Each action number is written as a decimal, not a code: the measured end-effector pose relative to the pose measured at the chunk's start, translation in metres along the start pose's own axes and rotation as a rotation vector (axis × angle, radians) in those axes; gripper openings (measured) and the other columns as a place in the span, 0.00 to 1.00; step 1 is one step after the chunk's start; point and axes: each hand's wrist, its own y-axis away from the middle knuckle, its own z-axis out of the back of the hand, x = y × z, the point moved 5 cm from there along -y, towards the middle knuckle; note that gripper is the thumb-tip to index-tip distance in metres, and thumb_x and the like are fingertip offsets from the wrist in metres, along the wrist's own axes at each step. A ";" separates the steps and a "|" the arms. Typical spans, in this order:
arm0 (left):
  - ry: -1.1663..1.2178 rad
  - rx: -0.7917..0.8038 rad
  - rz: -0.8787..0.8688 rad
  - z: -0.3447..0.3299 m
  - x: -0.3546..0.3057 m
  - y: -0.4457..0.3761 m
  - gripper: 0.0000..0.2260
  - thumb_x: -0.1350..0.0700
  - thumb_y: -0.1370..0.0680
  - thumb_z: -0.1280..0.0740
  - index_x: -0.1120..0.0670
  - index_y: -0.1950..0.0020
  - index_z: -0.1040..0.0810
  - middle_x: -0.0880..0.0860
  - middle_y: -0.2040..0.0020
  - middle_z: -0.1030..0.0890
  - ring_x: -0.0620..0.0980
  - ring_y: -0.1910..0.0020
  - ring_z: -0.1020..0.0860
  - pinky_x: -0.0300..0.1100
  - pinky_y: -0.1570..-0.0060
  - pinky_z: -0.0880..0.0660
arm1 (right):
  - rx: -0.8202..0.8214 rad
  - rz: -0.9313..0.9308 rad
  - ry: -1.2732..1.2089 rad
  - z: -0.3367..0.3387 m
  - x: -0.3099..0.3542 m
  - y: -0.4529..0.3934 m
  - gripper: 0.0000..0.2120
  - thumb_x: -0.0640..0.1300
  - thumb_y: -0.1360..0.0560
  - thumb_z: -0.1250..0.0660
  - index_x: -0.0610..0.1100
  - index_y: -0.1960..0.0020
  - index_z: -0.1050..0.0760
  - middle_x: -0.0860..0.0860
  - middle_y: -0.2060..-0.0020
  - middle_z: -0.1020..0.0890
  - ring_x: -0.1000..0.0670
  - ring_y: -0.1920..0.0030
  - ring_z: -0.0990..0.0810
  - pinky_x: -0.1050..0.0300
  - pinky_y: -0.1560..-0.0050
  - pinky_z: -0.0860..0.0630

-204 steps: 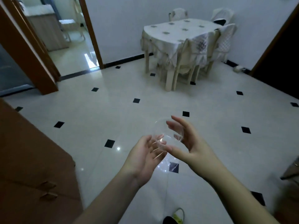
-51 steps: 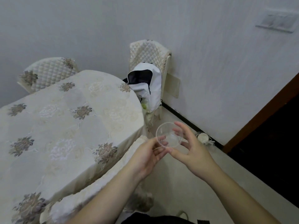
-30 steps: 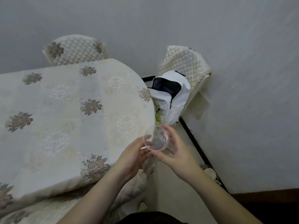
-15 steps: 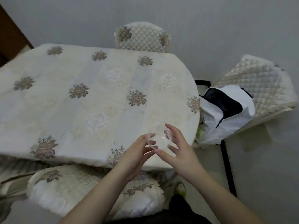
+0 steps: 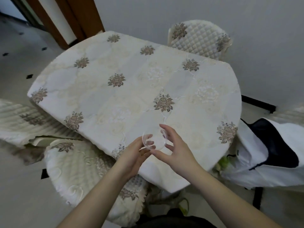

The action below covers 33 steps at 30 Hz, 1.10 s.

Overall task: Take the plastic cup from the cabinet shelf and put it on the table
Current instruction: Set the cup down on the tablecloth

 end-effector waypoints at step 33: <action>0.167 -0.384 0.060 0.147 -0.007 -0.085 0.20 0.51 0.18 0.47 0.63 0.44 0.22 0.60 0.46 0.19 0.55 0.49 0.22 0.49 0.48 0.25 | 0.260 -0.177 0.025 -0.145 -0.067 -0.120 0.40 0.45 0.29 0.24 0.51 0.24 0.41 0.52 0.29 0.30 0.57 0.38 0.27 0.79 0.52 0.29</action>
